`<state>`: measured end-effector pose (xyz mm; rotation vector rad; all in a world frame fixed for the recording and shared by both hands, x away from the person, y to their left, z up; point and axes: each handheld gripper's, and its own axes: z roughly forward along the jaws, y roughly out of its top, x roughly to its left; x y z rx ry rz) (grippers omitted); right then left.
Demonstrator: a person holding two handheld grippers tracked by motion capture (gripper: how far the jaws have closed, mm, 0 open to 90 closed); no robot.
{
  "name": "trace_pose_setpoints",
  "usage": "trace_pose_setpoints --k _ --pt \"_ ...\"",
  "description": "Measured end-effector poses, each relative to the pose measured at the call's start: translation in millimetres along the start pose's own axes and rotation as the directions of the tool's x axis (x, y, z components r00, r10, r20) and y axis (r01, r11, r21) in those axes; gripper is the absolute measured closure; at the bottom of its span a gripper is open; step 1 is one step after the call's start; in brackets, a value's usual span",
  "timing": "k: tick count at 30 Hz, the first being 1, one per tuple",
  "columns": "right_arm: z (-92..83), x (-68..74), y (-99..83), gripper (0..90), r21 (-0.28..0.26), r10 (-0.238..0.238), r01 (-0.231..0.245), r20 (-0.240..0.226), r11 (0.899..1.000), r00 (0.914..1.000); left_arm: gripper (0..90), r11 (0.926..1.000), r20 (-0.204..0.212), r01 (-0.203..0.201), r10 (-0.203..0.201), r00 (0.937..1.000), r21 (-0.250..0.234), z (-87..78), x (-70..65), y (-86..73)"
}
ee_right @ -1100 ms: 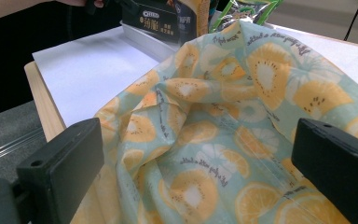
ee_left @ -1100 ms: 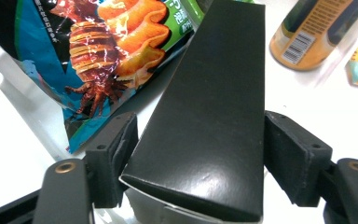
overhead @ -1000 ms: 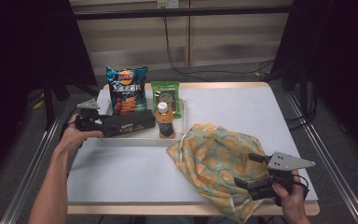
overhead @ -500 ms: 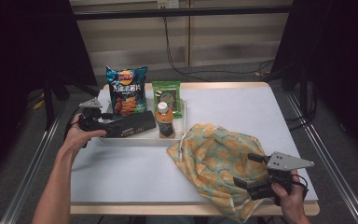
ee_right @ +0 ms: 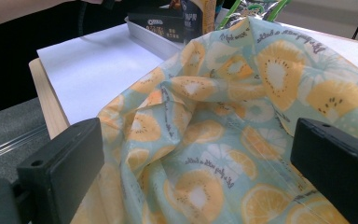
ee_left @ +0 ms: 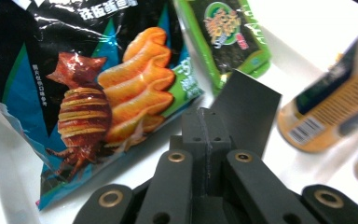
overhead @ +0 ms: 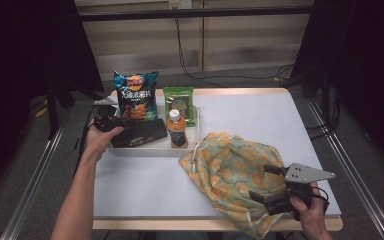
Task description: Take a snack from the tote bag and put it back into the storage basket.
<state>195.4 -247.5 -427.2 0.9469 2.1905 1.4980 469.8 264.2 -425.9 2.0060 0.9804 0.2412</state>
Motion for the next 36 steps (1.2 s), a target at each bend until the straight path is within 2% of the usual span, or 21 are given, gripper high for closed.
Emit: trace_pose_setpoints --k 3,6,7,8,9,11,14,19,26,30,31,33,34,36 --pt "0.6 -0.6 -0.4 1.9 0.001 0.003 -0.003 0.003 1.000 1.0000 90.0 0.9996 -0.022 0.028 -0.028 0.9994 0.010 8.7 2.1 1.6" --pt "0.7 0.0 -0.3 2.0 0.004 0.001 -0.001 0.001 1.000 1.0000 90.0 0.9987 -0.026 0.030 -0.028 0.9993 0.041 16.1 2.7 3.2" --pt "0.5 0.4 -0.1 1.9 0.001 -0.001 0.001 0.001 1.000 1.0000 90.0 0.9982 -0.013 0.028 -0.027 0.9995 0.054 18.0 2.5 3.5" --pt "0.3 0.9 0.1 1.9 -0.001 0.001 -0.001 0.000 1.000 1.0000 90.0 0.9976 -0.014 0.016 -0.015 0.9998 0.067 19.7 1.5 4.1" --pt "0.1 0.9 0.3 1.9 -0.002 -0.001 0.001 -0.001 1.000 1.0000 90.0 0.9975 -0.023 0.013 -0.011 0.9997 0.070 21.0 0.8 4.5" --pt "-0.1 0.7 -0.2 1.9 -0.004 0.001 -0.001 0.001 1.000 1.0000 90.0 0.9970 -0.007 0.020 -0.020 0.9998 0.074 20.8 1.3 4.1" --pt "0.6 -0.3 -1.0 1.9 0.001 0.003 -0.003 0.003 1.000 1.0000 89.5 0.9959 0.009 -0.007 0.006 0.9999 0.090 20.7 -2.4 3.8" --pt "1.5 0.2 0.1 1.9 0.000 0.000 0.000 -0.001 1.000 1.0000 88.8 0.9953 0.018 -0.019 0.017 0.9997 0.095 19.2 -6.8 2.3" --pt "0.5 1.1 0.1 1.9 -0.004 0.000 0.000 0.000 1.000 1.0000 88.5 0.9908 0.045 -0.070 0.065 0.9969 0.115 15.7 -12.0 -0.1" --pt "-0.2 0.6 0.1 1.8 -0.003 0.000 0.000 0.000 1.000 1.0000 88.5 0.9900 0.044 -0.068 0.063 0.9971 0.124 14.2 -11.7 -0.4" --pt "-0.4 0.8 0.2 1.8 -0.003 0.002 -0.002 0.002 1.000 1.0000 87.8 0.9905 0.025 -0.062 0.060 0.9979 0.123 14.6 -12.3 -0.7" --pt "-0.6 0.8 0.5 1.8 -0.003 0.000 0.000 0.001 1.000 1.0000 90.0 0.9893 0.053 -0.079 0.073 0.9959 0.123 14.6 -13.4 -1.9" --pt "-0.6 0.8 0.4 1.8 -0.004 0.000 0.000 0.002 1.000 1.0000 90.0 0.9874 0.043 -0.088 0.083 0.9956 0.131 14.5 -13.9 -1.4" --pt "-0.6 0.7 0.1 1.8 -0.004 0.002 -0.002 0.001 1.000 1.0000 90.0 0.9878 0.053 -0.087 0.081 0.9953 0.129 13.3 -14.1 -2.2"
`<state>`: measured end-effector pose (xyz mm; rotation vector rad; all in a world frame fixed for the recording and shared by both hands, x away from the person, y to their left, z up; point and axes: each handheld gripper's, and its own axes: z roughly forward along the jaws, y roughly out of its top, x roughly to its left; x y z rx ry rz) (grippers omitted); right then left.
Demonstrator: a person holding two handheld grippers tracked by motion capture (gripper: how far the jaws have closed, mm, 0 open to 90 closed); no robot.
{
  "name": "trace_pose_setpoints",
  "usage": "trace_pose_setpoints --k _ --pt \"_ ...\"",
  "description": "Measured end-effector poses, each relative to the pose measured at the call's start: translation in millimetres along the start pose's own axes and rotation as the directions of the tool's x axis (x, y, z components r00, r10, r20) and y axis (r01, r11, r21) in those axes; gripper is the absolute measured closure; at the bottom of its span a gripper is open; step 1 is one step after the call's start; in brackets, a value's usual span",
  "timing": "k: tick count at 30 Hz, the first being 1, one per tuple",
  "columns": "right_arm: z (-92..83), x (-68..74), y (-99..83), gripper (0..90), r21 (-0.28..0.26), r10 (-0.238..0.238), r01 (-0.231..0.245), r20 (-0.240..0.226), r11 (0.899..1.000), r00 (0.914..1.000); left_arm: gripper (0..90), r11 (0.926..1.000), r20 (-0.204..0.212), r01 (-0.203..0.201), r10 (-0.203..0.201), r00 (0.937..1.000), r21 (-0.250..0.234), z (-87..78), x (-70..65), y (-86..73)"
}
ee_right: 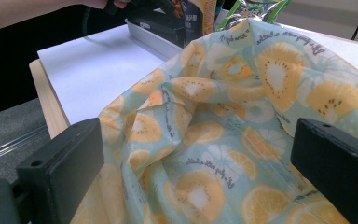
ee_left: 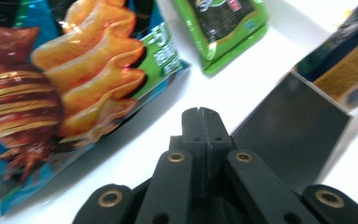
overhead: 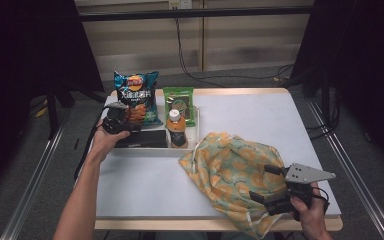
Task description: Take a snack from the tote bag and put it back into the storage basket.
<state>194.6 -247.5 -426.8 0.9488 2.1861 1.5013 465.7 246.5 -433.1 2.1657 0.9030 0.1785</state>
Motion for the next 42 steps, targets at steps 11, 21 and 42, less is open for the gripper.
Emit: trace_pose_setpoints --k 11,21,42 --pt "0.3 0.7 1.1 2.2 -0.001 -0.006 0.006 0.004 1.000 1.0000 84.2 0.9998 0.004 0.015 -0.015 0.9999 -0.013 -5.6 1.4 -6.4" --pt "-0.9 -2.8 1.1 1.8 -0.009 0.003 -0.003 0.017 1.000 0.9998 51.4 0.9946 -0.070 0.047 -0.053 0.9961 -0.093 -22.9 -1.5 -10.5" --pt "-12.4 -9.2 5.9 1.5 -0.049 0.031 -0.028 0.063 0.998 0.9976 3.2 0.9713 -0.161 -0.004 -0.036 0.9863 -0.238 -90.5 -29.9 -32.6"
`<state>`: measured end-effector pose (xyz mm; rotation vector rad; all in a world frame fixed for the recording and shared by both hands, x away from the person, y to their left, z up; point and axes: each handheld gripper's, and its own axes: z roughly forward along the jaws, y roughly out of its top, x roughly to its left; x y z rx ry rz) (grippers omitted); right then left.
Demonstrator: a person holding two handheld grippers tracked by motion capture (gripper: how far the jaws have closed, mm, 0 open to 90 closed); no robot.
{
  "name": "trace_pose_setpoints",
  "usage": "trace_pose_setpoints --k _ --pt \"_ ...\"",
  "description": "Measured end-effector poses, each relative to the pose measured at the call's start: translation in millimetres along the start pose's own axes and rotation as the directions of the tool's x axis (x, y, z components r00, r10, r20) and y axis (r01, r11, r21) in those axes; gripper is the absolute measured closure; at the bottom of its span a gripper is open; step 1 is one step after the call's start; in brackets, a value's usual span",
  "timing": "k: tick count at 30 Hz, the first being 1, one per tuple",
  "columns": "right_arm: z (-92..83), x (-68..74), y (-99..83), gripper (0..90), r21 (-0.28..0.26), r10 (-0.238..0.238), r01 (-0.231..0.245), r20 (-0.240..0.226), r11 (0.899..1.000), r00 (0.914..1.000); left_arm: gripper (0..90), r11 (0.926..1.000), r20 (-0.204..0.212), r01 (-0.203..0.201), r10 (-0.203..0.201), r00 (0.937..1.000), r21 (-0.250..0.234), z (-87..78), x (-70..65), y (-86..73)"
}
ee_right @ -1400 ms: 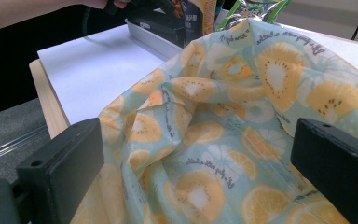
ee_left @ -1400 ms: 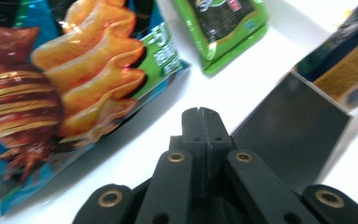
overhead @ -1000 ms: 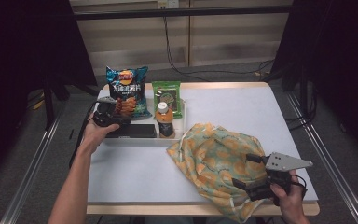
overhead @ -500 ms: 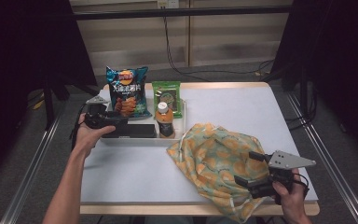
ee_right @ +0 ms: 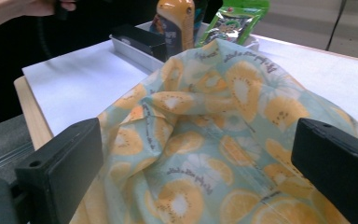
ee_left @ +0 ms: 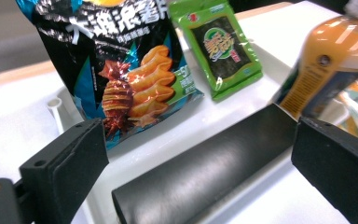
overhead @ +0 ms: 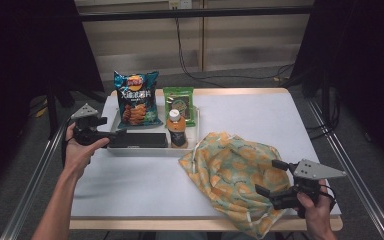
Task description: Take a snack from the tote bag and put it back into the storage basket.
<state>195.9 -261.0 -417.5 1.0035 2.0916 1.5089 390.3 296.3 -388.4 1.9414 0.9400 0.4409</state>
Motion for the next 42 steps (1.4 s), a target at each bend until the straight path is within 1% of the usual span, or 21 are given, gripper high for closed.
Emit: trace_pose_setpoints --k 2,4,6,7,9,11,13,16,19,20,21,22,24,25,28,30,32,36,38,40,42 --pt "-0.9 -1.1 -0.2 1.5 0.000 -0.003 0.003 0.009 1.000 0.9999 3.0 1.0000 -0.009 0.005 -0.005 0.9999 0.004 -5.6 -2.9 -5.4" --pt "-1.3 -2.0 -0.2 1.6 -0.004 0.001 -0.001 0.012 1.000 0.9999 2.9 0.9996 0.004 0.027 -0.027 0.9996 0.001 -10.5 -4.4 -12.1" --pt "-2.1 -2.8 -0.2 1.6 -0.003 -0.001 0.001 0.020 1.000 0.9998 2.9 0.9986 -0.014 0.048 -0.048 0.9987 -0.022 -15.9 -8.0 -18.5" --pt "-2.5 -3.1 -0.3 1.6 -0.006 0.001 -0.001 0.022 1.000 0.9997 2.9 0.9980 -0.009 0.055 -0.055 0.9984 -0.031 -18.4 -10.6 -22.3" --pt "-4.0 -3.3 -0.4 1.6 -0.010 0.003 -0.003 0.028 1.000 0.9996 2.8 0.9986 0.012 0.039 -0.039 0.9992 -0.034 -22.8 -17.2 -29.3" --pt "-6.3 -3.6 -0.1 1.6 -0.013 0.005 -0.005 0.035 1.000 0.9994 2.8 0.9996 0.028 0.003 -0.002 0.9996 -0.027 -28.4 -25.6 -34.9" --pt "-9.2 -4.1 0.4 1.7 -0.020 0.002 -0.001 0.046 1.000 0.9989 2.8 0.9991 0.042 -0.008 0.009 0.9991 -0.042 -34.3 -35.9 -40.9" --pt "-13.8 -5.1 0.6 1.6 -0.029 0.010 -0.008 0.060 1.000 0.9982 2.8 0.9978 0.033 -0.020 0.022 0.9992 -0.063 -42.2 -53.8 -47.4" --pt "-16.8 -8.3 0.2 1.4 -0.026 0.012 -0.010 0.084 1.000 0.9964 2.8 0.9983 0.033 -0.018 0.019 0.9993 -0.055 -46.6 -72.4 -51.3" --pt "-17.3 -9.2 -0.1 1.4 -0.024 0.014 -0.012 0.092 1.000 0.9956 2.8 0.9976 0.043 0.000 0.003 0.9991 -0.069 -47.5 -78.2 -52.4" --pt "-18.5 -10.1 -1.0 1.1 -0.015 0.013 -0.011 0.103 1.000 0.9946 2.7 0.9961 0.049 0.035 -0.031 0.9983 -0.081 -47.1 -83.4 -53.8" --pt "-19.5 -10.7 -2.1 1.1 -0.015 0.015 -0.013 0.113 1.000 0.9935 2.2 0.9966 0.065 0.041 -0.037 0.9972 -0.071 -45.6 -87.8 -54.6" --pt "-22.7 -12.0 -4.5 0.9 -0.021 0.029 -0.027 0.120 0.999 0.9923 2.7 0.9966 0.029 0.027 -0.025 0.9993 -0.077 -44.0 -98.4 -57.3" --pt "-24.3 -12.2 -5.6 0.7 -0.020 0.027 -0.025 0.134 0.999 0.9906 1.7 0.9964 0.030 0.032 -0.030 0.9991 -0.079 -43.2 -102.3 -58.3" --pt "-29.0 -10.8 -8.2 0.8 -0.018 0.028 -0.026 0.151 1.000 0.9881 2.3 0.9953 0.070 0.034 -0.027 0.9971 -0.091 -42.5 -115.8 -61.7" --pt "-33.4 -11.1 -11.1 0.8 -0.024 0.052 -0.049 0.162 0.999 0.9853 2.2 0.9951 0.089 0.010 -0.002 0.9960 -0.099 -41.1 -126.6 -66.0" --pt "-38.3 -12.8 -15.5 1.0 -0.030 0.067 -0.062 0.177 0.998 0.9820 2.3 0.9969 0.079 -0.001 0.007 0.9969 -0.079 -37.6 -136.6 -72.7" --pt "-44.4 -15.0 -22.9 0.8 -0.037 0.071 -0.065 0.198 0.997 0.9776 2.3 0.9981 0.066 0.023 -0.019 0.9976 -0.057 -37.4 -152.4 -83.7" --pt "-46.3 -16.2 -24.5 0.9 -0.042 0.068 -0.060 0.206 0.997 0.9761 2.8 0.9973 0.051 0.024 -0.021 0.9985 -0.070 -40.0 -159.6 -87.1" --pt "-47.7 -16.9 -26.6 1.0 -0.047 0.074 -0.065 0.206 0.997 0.9758 2.3 0.9961 0.064 0.045 -0.040 0.9972 -0.076 -40.4 -164.9 -92.2" --pt "-48.5 -17.0 -28.6 1.0 -0.047 0.082 -0.074 0.208 0.996 0.9746 2.3 0.9972 0.074 0.025 -0.020 0.9970 -0.071 -39.0 -168.6 -99.4"
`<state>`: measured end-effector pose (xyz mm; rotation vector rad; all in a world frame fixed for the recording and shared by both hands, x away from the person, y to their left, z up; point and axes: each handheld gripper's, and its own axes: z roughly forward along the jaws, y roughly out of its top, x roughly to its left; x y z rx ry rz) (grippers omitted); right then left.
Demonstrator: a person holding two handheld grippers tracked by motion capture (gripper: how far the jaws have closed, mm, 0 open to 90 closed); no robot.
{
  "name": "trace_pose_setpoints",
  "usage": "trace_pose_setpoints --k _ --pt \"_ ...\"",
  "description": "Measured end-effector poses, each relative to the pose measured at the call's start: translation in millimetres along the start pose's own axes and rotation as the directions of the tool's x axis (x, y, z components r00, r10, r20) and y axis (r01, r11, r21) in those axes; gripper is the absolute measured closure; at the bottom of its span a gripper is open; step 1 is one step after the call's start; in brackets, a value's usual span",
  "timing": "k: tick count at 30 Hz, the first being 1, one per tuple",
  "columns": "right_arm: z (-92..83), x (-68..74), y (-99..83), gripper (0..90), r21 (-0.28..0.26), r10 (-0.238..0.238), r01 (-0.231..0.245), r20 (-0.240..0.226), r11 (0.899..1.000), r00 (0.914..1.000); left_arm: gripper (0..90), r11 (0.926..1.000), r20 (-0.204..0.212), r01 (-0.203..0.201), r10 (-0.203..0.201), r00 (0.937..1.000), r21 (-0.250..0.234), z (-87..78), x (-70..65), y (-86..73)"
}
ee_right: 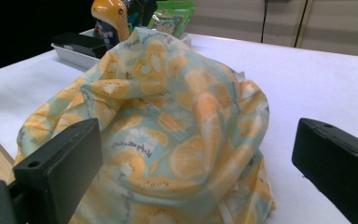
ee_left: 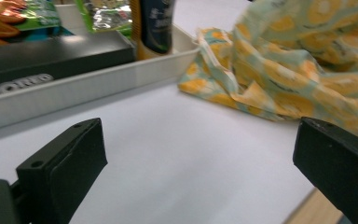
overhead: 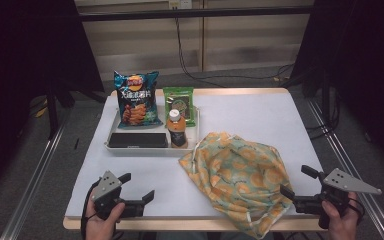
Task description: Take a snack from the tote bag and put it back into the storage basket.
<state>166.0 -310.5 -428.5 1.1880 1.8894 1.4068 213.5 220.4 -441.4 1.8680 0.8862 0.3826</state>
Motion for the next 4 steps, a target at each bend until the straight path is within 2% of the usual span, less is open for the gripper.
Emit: trace_pose_setpoints --k 2,4 --pt "-0.9 -1.0 -1.1 1.0 -0.002 0.002 -0.002 0.007 1.000 1.0000 2.4 0.9999 0.021 -0.001 0.000 0.9998 0.012 1.9 -0.2 -5.7" --pt "-0.1 -1.7 -1.3 1.0 0.000 0.001 -0.001 0.020 1.000 0.9998 2.4 0.9998 0.017 0.004 -0.004 0.9998 0.019 3.3 1.1 -8.9"
